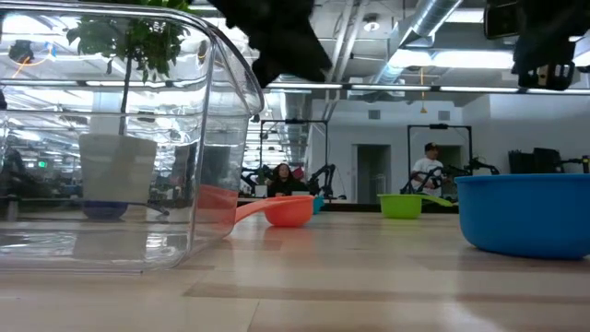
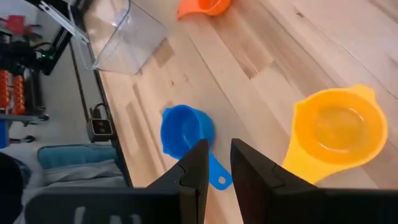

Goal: Nest measuring cups in basket
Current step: Put the red measuring cup into the transparent bin

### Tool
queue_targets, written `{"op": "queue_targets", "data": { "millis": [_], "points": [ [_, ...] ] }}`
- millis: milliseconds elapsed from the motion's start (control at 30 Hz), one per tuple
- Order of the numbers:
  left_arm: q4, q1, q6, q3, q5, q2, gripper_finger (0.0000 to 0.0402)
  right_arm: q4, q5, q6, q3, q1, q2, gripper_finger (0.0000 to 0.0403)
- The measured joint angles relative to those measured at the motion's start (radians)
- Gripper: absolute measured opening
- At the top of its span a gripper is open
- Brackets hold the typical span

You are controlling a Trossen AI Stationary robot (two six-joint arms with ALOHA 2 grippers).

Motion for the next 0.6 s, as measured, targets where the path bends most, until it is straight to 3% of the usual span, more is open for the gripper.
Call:
{"op": "queue_targets", "data": {
  "millis": [267, 400, 600],
  "points": [
    [-0.258, -0.023, 0.224, 0.362, 0.094, 0.239, 0.0094, -0.156, -0.006, 0.0, 0.001, 0.0, 0.028, 0.0093],
    [-0.287, -0.059, 0.33, 0.525, 0.124, 0.355, 0.0094, -0.285, -0.005, 0.051, 0.001, 0.0, 0.028, 0.0093],
    [-0.339, -0.096, 0.355, 0.725, 0.122, 0.549, 0.0094, -0.376, -0.005, 0.101, 0.001, 0.0, 0.028, 0.0093]
  ]
}}
